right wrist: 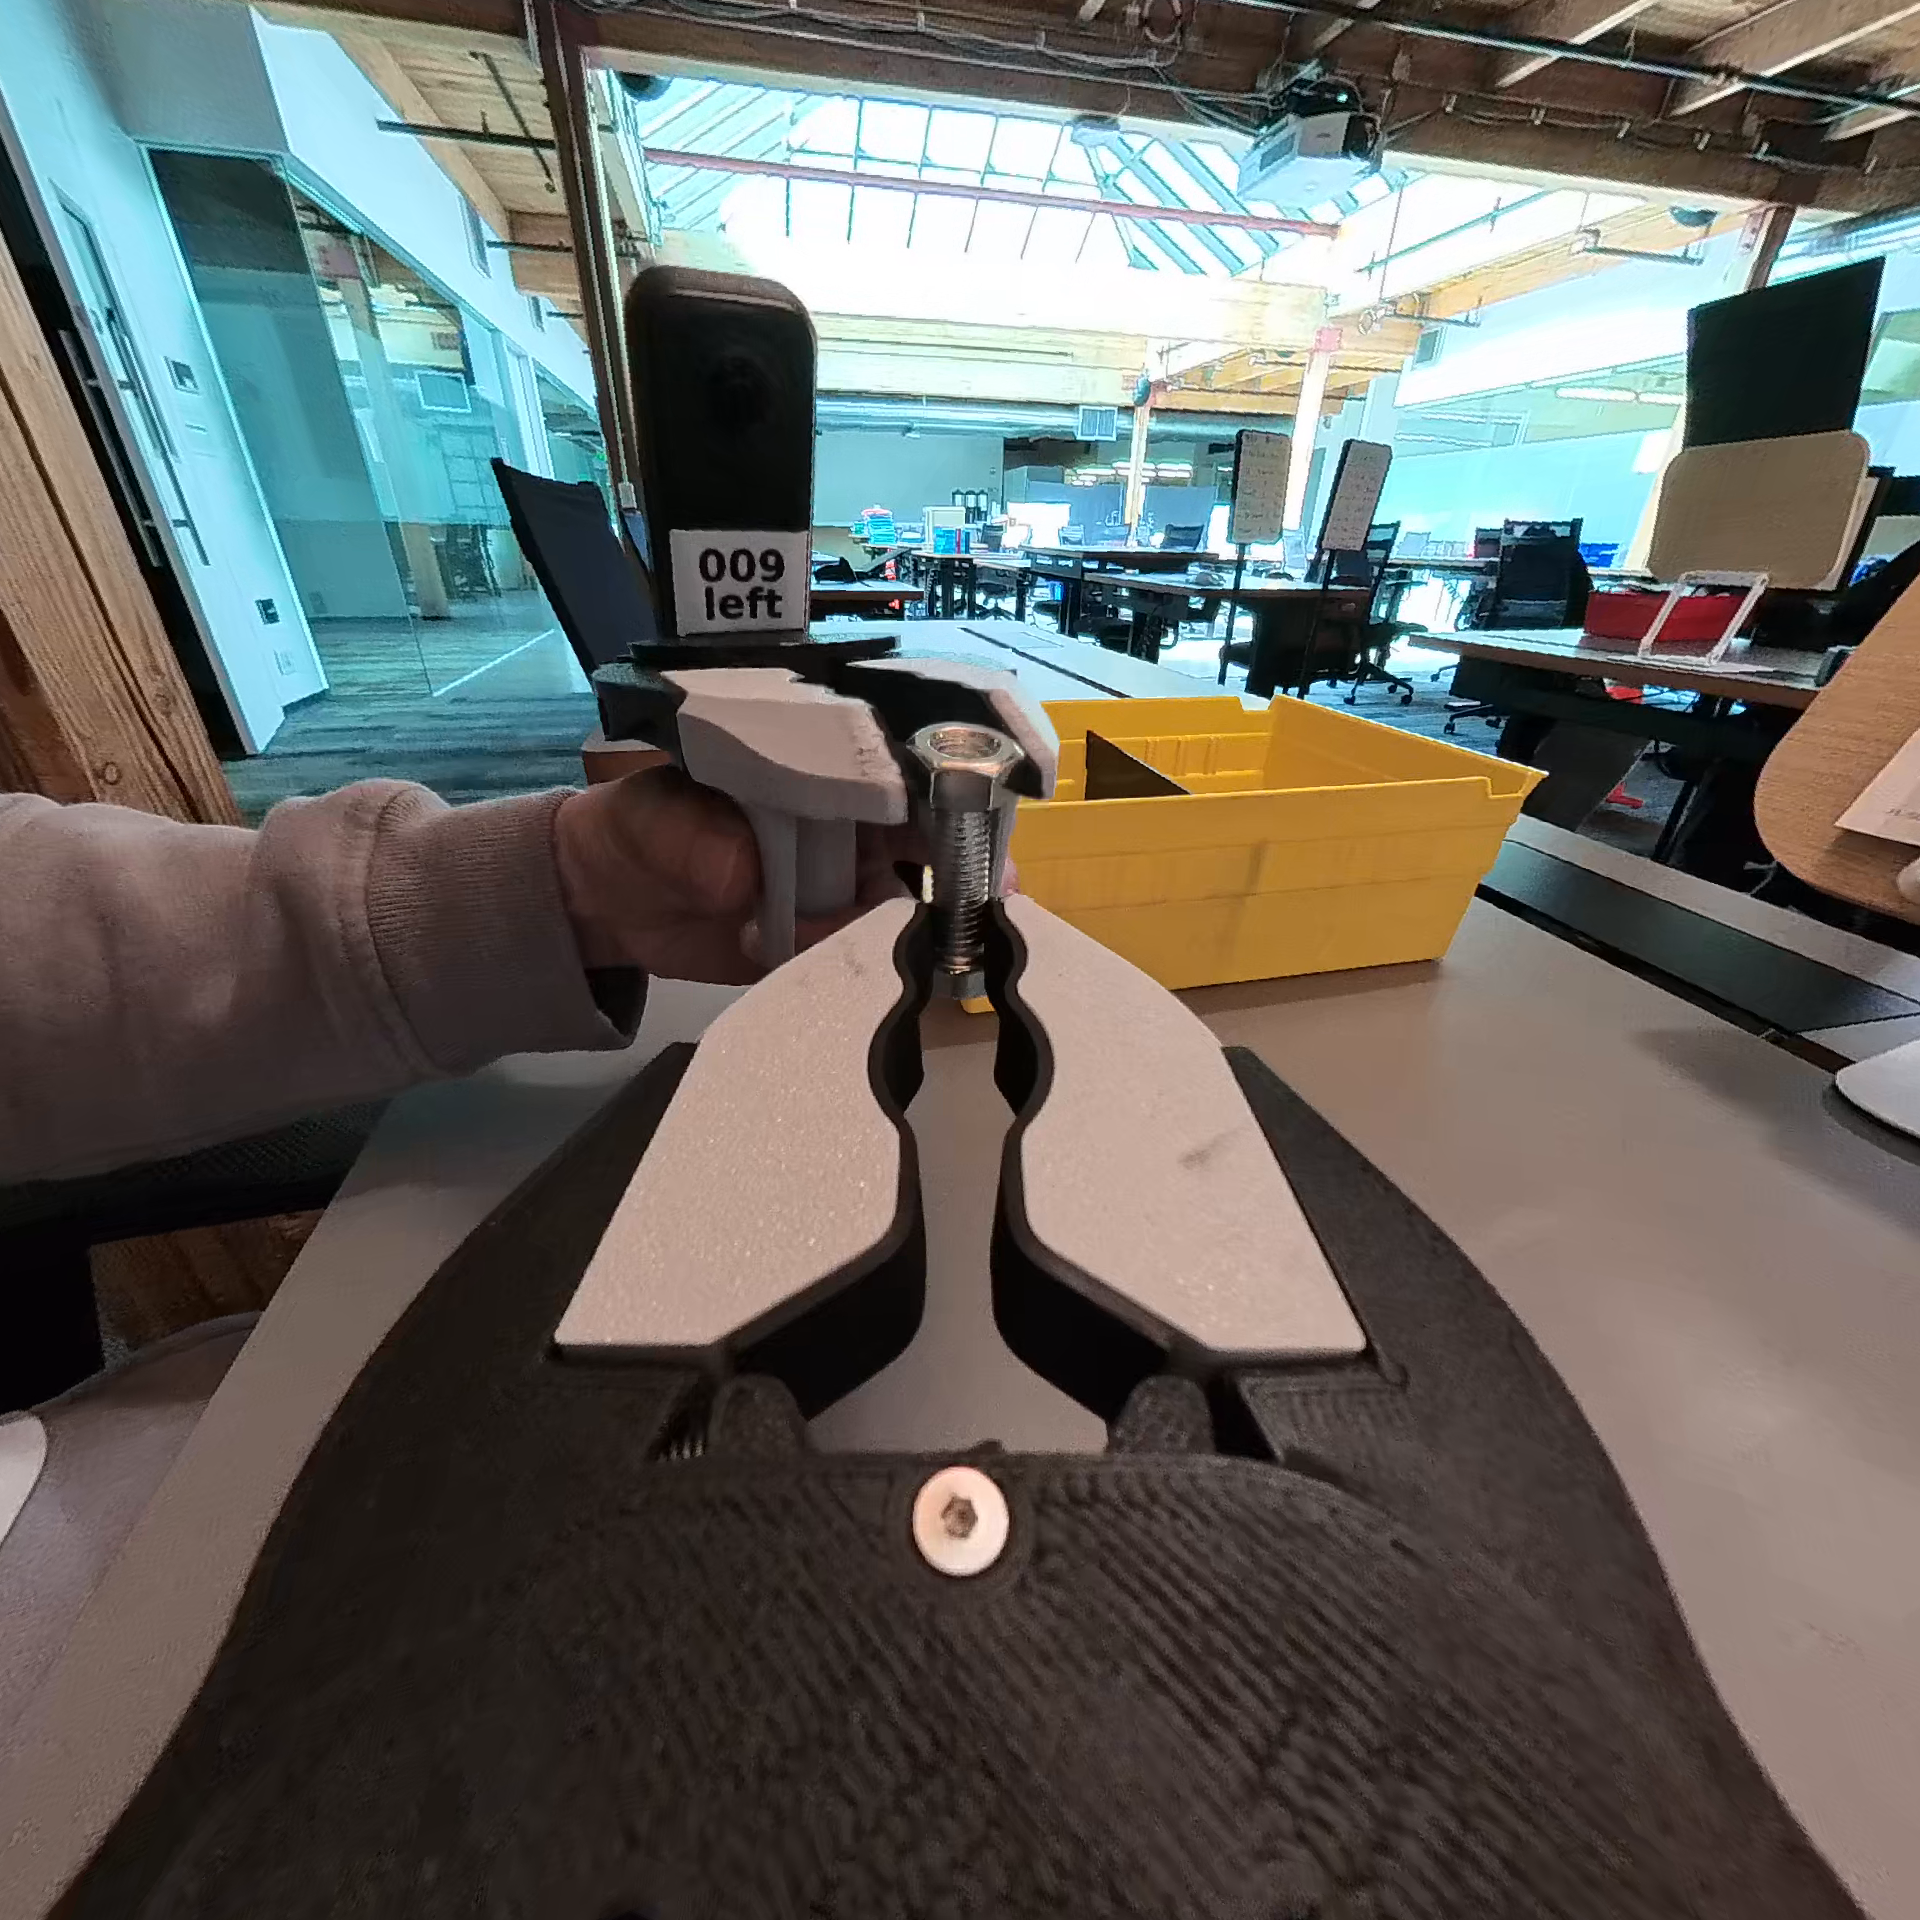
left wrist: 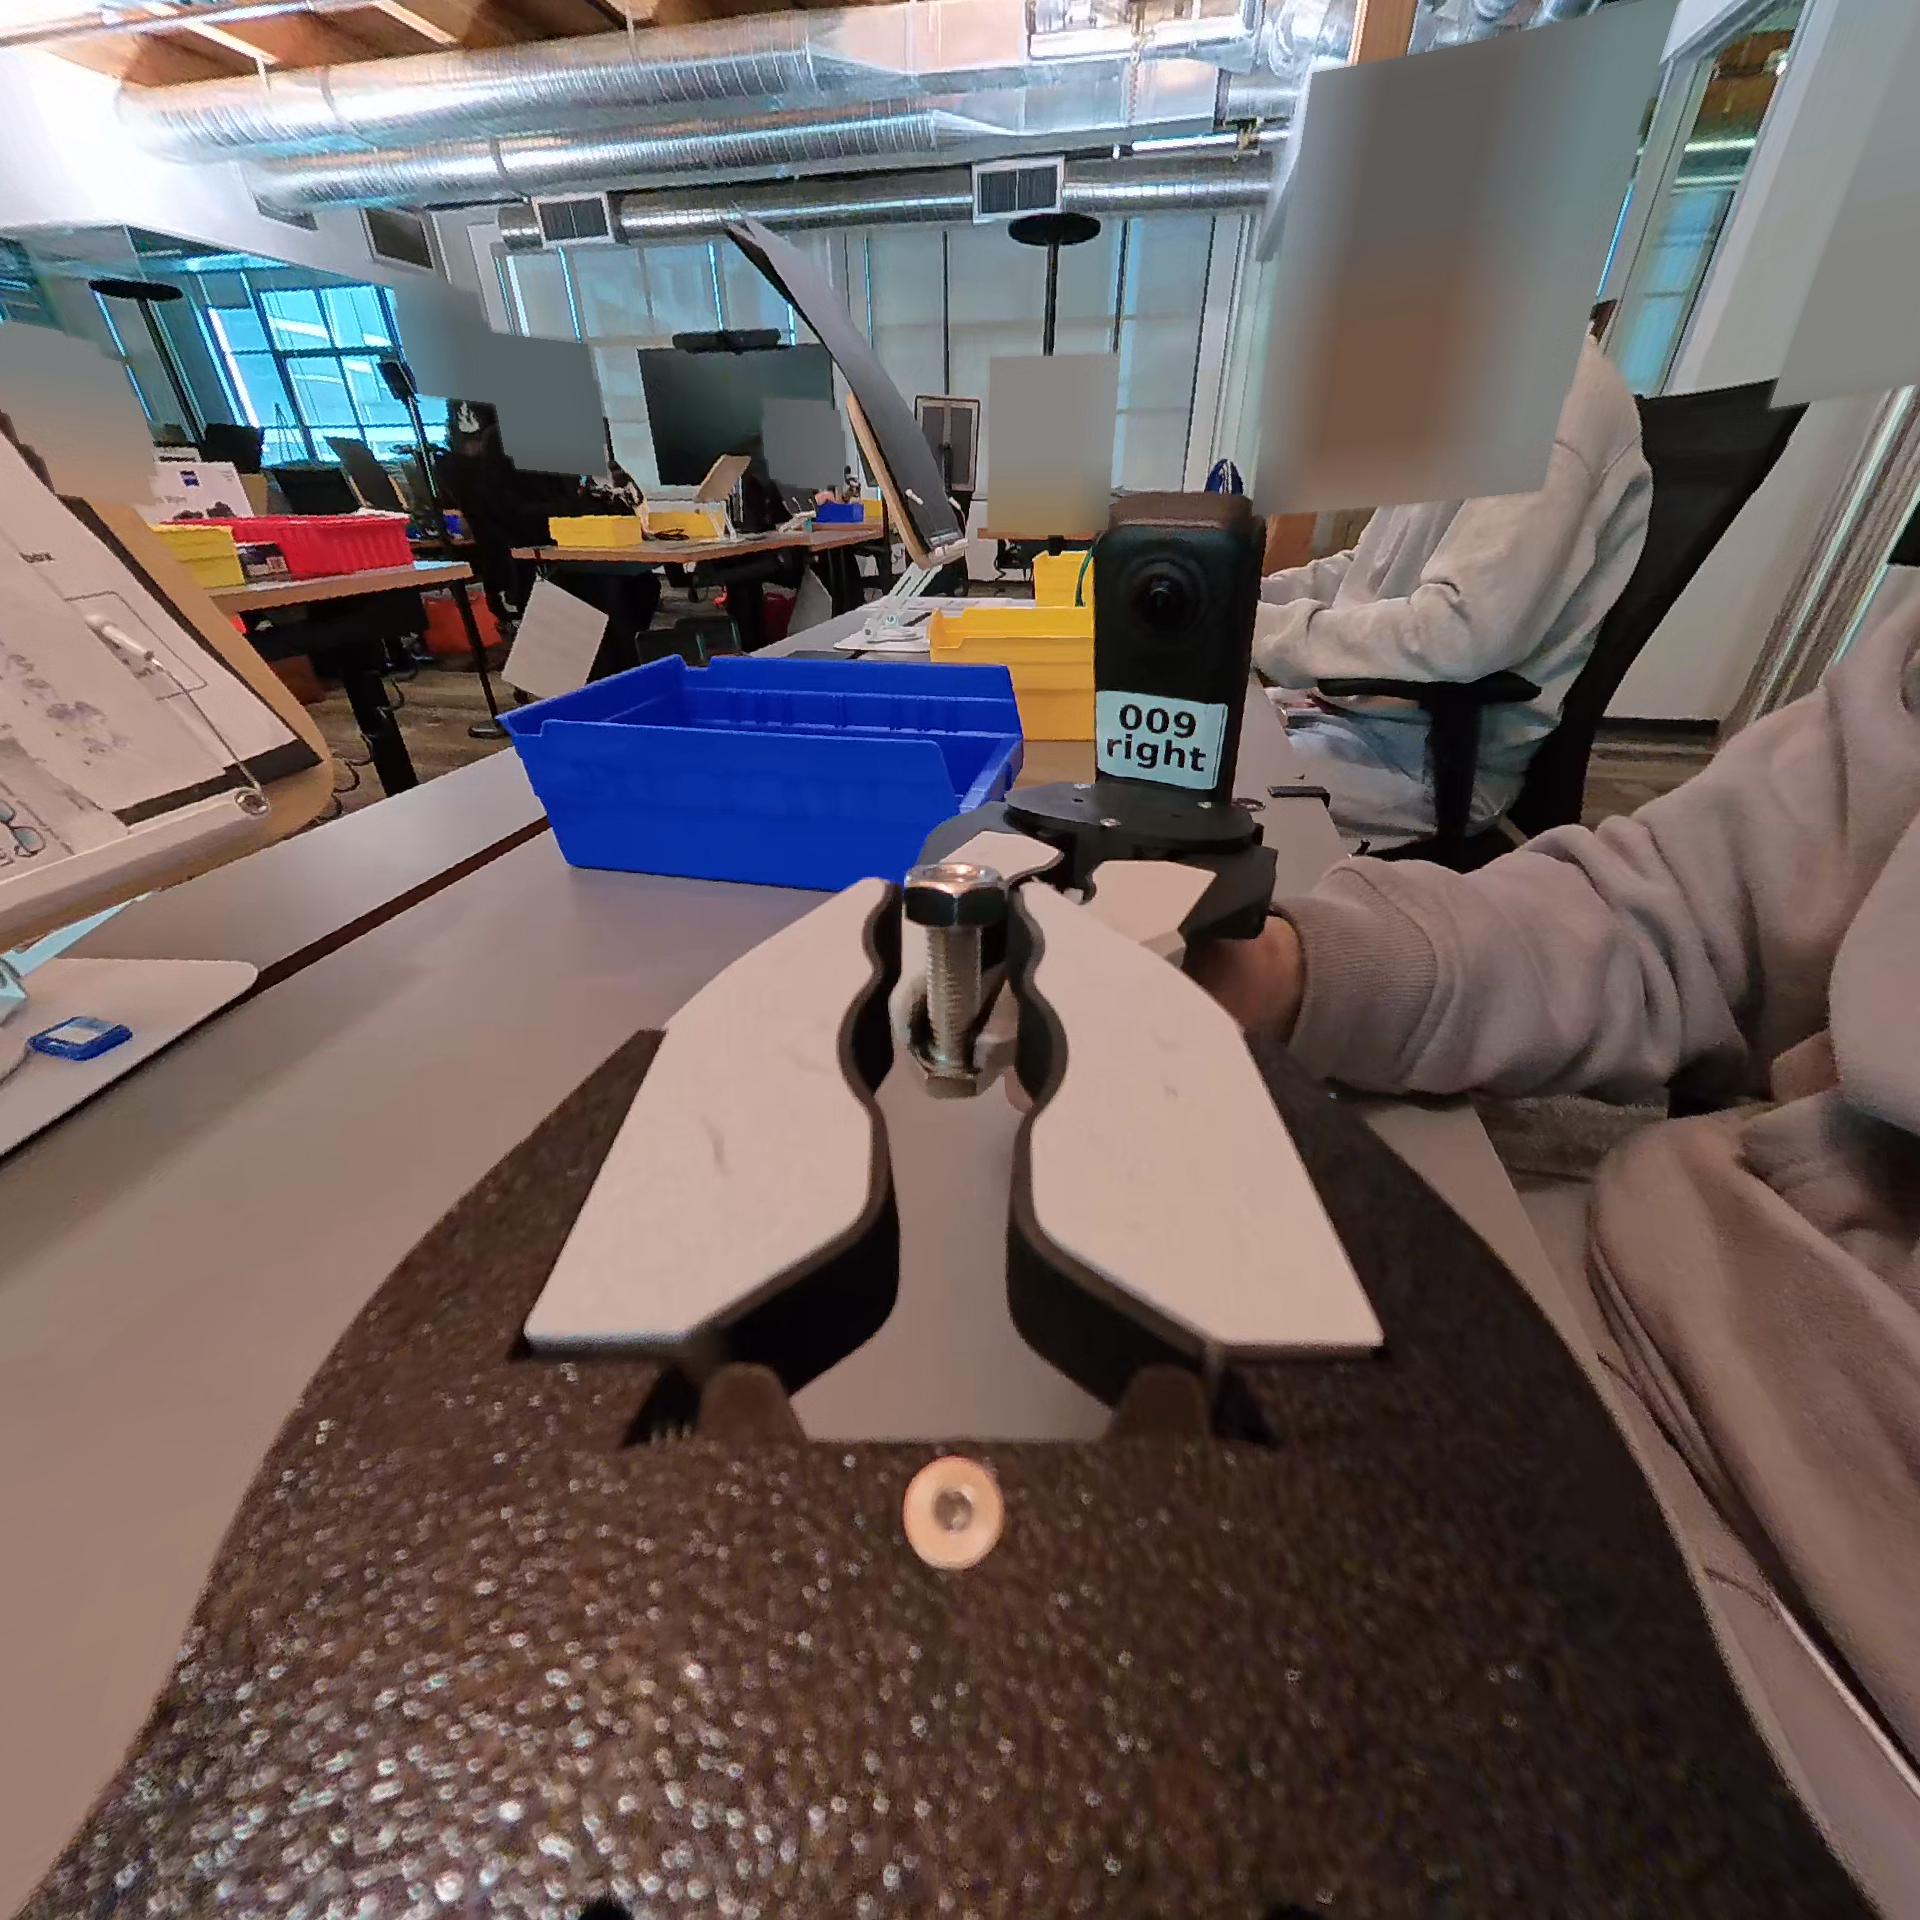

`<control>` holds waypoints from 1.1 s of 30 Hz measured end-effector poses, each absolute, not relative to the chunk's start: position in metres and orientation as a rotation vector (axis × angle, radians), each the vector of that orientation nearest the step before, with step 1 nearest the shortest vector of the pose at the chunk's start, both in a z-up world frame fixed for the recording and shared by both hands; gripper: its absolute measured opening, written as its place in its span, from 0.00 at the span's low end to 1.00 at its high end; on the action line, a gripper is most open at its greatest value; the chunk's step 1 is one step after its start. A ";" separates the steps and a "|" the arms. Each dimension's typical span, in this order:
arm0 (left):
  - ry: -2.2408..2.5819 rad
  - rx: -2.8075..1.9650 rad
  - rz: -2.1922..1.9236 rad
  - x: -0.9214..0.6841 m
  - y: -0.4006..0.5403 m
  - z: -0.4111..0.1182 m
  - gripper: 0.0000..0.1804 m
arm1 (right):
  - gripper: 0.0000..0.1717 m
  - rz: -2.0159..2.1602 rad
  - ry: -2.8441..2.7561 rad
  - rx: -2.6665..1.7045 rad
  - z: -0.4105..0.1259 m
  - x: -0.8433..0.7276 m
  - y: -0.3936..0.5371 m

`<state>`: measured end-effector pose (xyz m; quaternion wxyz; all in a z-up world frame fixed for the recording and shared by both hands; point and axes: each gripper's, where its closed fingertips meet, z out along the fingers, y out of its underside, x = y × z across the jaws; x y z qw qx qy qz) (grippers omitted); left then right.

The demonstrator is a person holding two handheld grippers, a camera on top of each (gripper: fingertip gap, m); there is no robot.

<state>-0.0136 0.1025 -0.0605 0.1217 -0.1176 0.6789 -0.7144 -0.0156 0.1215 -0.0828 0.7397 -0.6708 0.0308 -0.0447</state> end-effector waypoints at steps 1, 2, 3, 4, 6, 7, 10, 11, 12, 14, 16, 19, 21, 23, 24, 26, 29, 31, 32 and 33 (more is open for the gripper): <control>1.978 -0.354 -2.094 -0.013 0.103 -0.060 0.10 | 0.05 -0.104 0.066 -1.474 -0.083 -0.016 0.122; 1.975 -0.360 -2.101 -0.013 0.103 -0.060 0.12 | 0.05 -0.106 0.065 -1.477 -0.084 -0.016 0.122; 1.972 -0.365 -2.105 -0.012 0.104 -0.059 0.13 | 0.05 -0.112 0.065 -1.479 -0.084 -0.015 0.122; 1.971 -0.367 -2.104 -0.012 0.104 -0.059 0.15 | 0.05 -0.120 0.065 -1.481 -0.084 -0.015 0.122; 1.967 -0.364 -2.098 -0.013 0.104 -0.058 0.14 | 0.05 -0.122 0.066 -1.482 -0.084 -0.014 0.122; 1.965 -0.362 -2.096 -0.013 0.105 -0.058 0.13 | 0.05 -0.120 0.067 -1.481 -0.084 -0.014 0.122; 1.975 -0.358 -2.100 -0.014 0.105 -0.059 0.09 | 0.05 -0.116 0.067 -1.485 -0.085 -0.014 0.122; 1.978 -0.352 -2.104 -0.014 0.105 -0.059 0.09 | 0.05 -0.107 0.065 -1.484 -0.085 -0.015 0.122; 1.977 -0.342 -2.113 -0.015 0.106 -0.058 0.09 | 0.05 -0.090 0.064 -1.479 -0.084 -0.016 0.122; 1.973 -0.318 -2.151 -0.018 0.106 -0.057 0.09 | 0.05 -0.042 0.059 -1.463 -0.082 -0.020 0.122; 1.965 -0.304 -2.195 -0.021 0.107 -0.055 0.09 | 0.05 0.010 0.059 -1.446 -0.080 -0.023 0.122; 1.927 -0.305 -2.230 -0.021 0.106 -0.053 0.09 | 0.05 0.033 0.060 -1.437 -0.079 -0.025 0.122; 1.895 -0.316 -2.261 -0.022 0.105 -0.052 0.09 | 0.05 0.046 0.062 -1.428 -0.078 -0.025 0.122; 1.877 -0.325 -2.271 -0.021 0.105 -0.053 0.09 | 0.05 0.037 0.065 -1.433 -0.079 -0.024 0.122; 1.866 -0.324 -2.272 -0.020 0.105 -0.053 0.09 | 0.05 0.045 0.068 -1.431 -0.079 -0.024 0.122; 1.871 -0.327 -2.270 -0.020 0.105 -0.054 0.09 | 0.05 0.037 0.067 -1.438 -0.080 -0.023 0.122; 1.887 -0.320 -2.241 -0.019 0.106 -0.054 0.09 | 0.05 0.030 0.069 -1.444 -0.081 -0.023 0.122; 1.912 -0.318 -2.219 -0.019 0.106 -0.056 0.09 | 0.05 0.018 0.066 -1.452 -0.082 -0.022 0.123; 1.919 -0.321 -2.214 -0.019 0.106 -0.056 0.09 | 0.05 0.015 0.067 -1.452 -0.082 -0.022 0.123; 1.916 -0.331 -2.213 -0.018 0.106 -0.055 0.10 | 0.05 0.015 0.066 -1.449 -0.082 -0.022 0.122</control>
